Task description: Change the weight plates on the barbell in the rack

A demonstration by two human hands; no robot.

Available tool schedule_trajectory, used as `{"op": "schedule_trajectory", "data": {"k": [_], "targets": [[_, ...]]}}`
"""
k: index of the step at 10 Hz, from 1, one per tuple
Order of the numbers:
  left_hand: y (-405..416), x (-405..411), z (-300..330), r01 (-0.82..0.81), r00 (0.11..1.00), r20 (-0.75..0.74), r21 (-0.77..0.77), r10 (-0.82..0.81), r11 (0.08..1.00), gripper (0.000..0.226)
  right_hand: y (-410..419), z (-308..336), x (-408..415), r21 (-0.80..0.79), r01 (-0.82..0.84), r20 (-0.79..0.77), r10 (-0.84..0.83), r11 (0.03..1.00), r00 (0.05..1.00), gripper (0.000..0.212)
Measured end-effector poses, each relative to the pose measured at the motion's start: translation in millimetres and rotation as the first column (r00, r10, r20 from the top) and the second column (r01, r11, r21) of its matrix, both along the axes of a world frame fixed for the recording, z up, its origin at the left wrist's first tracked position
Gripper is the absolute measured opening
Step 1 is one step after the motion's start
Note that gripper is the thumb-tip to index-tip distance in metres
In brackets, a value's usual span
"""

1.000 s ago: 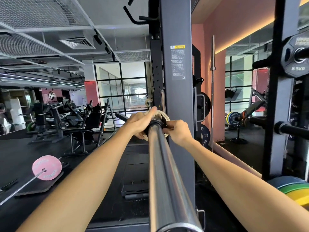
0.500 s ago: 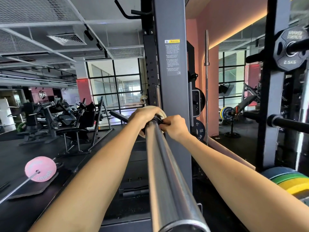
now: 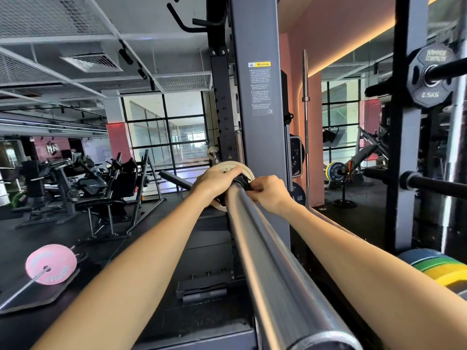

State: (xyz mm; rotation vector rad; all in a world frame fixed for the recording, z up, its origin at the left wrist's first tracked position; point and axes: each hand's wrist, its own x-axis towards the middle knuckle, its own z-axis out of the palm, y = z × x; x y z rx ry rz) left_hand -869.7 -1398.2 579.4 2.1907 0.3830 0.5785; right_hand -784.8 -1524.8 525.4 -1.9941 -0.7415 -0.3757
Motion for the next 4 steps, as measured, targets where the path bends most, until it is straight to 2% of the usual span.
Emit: {"op": "schedule_trajectory", "data": {"k": [1,2,3,4], "targets": [[9,-6,-5,0.042,0.999,-0.014,-0.010,-0.042,0.999,0.043,-8,11,-5,-0.078,-0.024,-0.038,0.021,0.997,0.999,0.016],[13,-15,4,-0.018,0.998,-0.051,0.040,0.020,0.999,0.072,-20,28,-9,-0.113,-0.050,-0.056,0.044,0.992,0.997,0.022],[14,-27,35,-0.116,0.993,0.003,0.021,0.116,0.993,0.104,-42,63,-18,0.011,-0.038,-0.158,0.040,0.999,0.987,0.061],[11,-31,54,-0.110,0.988,0.093,-0.170,0.127,0.979,0.113,-56,84,-28,0.132,-0.012,-0.235,0.043,0.991,0.971,0.086]]}}
